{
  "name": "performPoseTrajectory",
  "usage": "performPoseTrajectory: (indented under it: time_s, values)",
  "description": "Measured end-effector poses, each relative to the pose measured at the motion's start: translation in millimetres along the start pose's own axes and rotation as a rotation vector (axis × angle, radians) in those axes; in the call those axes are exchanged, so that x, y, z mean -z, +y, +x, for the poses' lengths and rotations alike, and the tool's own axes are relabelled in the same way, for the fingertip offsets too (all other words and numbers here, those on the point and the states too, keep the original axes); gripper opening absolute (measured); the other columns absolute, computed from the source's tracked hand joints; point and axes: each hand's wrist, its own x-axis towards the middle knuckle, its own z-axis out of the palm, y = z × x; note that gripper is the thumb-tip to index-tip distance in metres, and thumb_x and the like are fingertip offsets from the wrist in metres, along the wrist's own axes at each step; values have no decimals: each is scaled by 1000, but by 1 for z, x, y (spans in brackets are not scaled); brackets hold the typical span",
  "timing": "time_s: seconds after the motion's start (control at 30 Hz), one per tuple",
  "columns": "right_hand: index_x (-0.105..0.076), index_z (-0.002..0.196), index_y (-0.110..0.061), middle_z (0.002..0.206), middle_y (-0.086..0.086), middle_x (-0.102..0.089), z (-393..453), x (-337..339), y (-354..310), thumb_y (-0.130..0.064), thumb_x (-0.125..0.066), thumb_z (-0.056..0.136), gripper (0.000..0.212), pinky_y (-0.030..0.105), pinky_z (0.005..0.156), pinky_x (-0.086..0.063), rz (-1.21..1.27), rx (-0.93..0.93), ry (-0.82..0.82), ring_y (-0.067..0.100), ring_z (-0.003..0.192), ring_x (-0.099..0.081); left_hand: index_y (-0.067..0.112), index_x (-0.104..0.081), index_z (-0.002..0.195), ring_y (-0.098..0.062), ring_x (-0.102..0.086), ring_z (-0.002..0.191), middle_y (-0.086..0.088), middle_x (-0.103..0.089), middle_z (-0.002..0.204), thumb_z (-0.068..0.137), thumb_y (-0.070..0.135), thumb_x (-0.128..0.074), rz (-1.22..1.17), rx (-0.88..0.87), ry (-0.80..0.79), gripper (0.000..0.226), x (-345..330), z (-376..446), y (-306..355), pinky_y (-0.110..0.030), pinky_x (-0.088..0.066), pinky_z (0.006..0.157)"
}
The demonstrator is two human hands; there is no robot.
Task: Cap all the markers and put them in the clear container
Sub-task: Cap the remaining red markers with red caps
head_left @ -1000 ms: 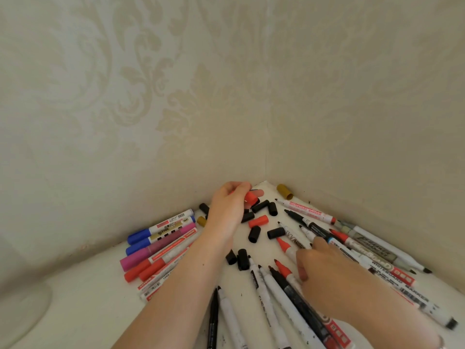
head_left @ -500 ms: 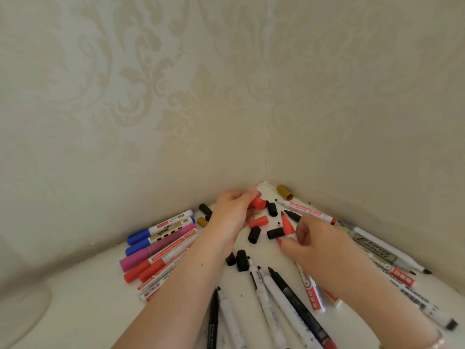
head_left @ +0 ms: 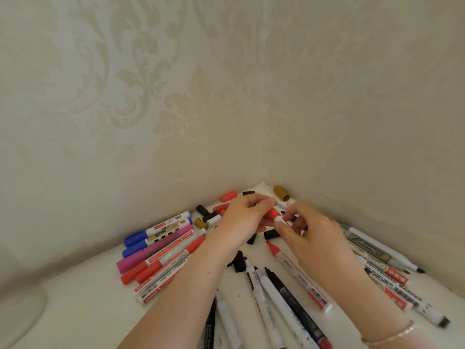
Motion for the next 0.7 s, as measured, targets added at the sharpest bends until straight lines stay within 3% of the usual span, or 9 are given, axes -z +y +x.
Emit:
performPoseTrajectory:
  time_s: [0.17,0.3,0.37,0.47,0.53,0.7]
  values:
    - [-58,80,-27,63,-4,-56,-1,-3,-2,-30,-65,87,10,12,46,-39,146,-16,45,-3,50,-49,21,-65,102,-6,-66,72,-1,-70,85,97,28,-55,-17,-17,-19,13,3,-2,4,-20,-57,74]
    - [-64,81,-28,63,-5,-58,0,-2,-2,-11,-66,80,16,12,41,-37,262,-58,22,1,44,-47,22,-64,95,-14,-69,76,-4,-71,82,96,27,-56,-26,-26,11,10,2,0,5,-36,-57,88]
    - [-68,81,-30,64,-7,-61,0,-3,-2,-13,-68,81,17,13,42,-36,277,-43,31,3,45,-46,23,-64,93,-17,-71,81,-6,-72,85,95,29,-57,-22,-26,26,10,2,0,6,-38,-56,89]
    - [-71,81,-33,66,-11,-65,1,-1,-3,-21,-70,83,12,10,48,-38,308,-19,78,7,54,-51,18,-66,97,-17,-71,80,-10,-73,89,94,28,-60,-45,-32,37,12,2,-1,7,-36,-58,86]
    - [-68,77,-36,72,-11,-67,1,0,-5,-18,-71,83,19,8,54,-40,319,-3,114,9,67,-55,17,-66,101,-15,-70,76,-11,-73,88,93,25,-61,-70,-48,43,13,0,-3,10,-32,-59,82]
    - [-68,76,-35,75,-15,-66,0,3,-6,-19,-73,83,17,4,57,-40,323,0,155,-4,75,-56,13,-66,101,-7,-67,61,-7,-70,79,92,20,-63,-126,-64,44,12,-6,-7,13,-20,-58,66]
